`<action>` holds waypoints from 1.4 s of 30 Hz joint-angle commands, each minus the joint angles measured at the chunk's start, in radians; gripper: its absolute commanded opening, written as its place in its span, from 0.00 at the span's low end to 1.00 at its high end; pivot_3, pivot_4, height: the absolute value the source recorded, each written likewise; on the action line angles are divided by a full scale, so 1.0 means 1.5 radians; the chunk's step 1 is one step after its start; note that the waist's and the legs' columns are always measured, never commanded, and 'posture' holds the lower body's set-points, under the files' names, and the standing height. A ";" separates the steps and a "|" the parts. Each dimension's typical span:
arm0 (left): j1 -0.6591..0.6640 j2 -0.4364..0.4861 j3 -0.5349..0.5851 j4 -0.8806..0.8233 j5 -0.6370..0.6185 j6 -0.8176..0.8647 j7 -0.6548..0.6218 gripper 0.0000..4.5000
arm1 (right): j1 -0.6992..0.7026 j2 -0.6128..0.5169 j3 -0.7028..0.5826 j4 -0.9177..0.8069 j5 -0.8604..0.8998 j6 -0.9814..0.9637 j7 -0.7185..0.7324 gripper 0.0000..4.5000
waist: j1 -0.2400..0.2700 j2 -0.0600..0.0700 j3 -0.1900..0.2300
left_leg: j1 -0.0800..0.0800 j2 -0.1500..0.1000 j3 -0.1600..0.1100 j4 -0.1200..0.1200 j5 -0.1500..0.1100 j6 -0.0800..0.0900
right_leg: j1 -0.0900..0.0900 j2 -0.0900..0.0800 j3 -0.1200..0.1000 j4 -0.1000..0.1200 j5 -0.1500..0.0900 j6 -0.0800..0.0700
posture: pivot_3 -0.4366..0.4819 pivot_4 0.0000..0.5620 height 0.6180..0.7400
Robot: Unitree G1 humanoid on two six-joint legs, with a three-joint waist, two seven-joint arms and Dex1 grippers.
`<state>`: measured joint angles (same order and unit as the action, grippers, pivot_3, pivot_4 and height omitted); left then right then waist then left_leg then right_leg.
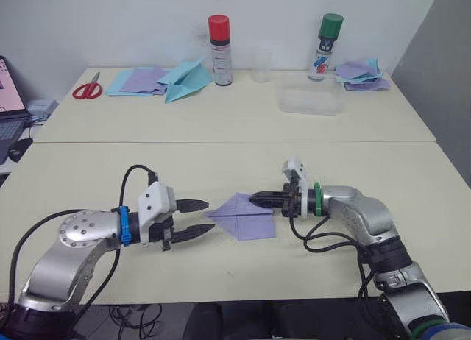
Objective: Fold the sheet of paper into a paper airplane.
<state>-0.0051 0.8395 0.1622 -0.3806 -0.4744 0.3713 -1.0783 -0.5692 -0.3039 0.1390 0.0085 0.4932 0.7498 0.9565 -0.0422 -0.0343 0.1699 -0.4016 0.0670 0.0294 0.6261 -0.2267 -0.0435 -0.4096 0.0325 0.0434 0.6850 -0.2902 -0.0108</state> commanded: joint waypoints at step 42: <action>-0.149 -0.142 -0.184 0.160 0.127 0.014 0.142 0.01 | 0.058 -0.159 0.116 -0.052 -0.171 -0.517 -0.058 0.83 | 0.008 -0.002 0.002 | 0.002 -0.002 0.001 0.004 0.000 -0.001 | 0.002 -0.005 0.000 0.006 0.003 0.000 | 0.48 0.27 1.00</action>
<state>-0.2320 0.6254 -0.1137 -0.1285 -0.2879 0.4064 -0.8486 -0.4940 -0.5440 0.3374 -0.0173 0.2223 -0.0654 0.8835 -0.0298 -0.0369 0.1723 -0.3992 0.0639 0.0311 0.6319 -0.2269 -0.0446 -0.4062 0.0246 0.0422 0.6938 -0.2864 -0.0103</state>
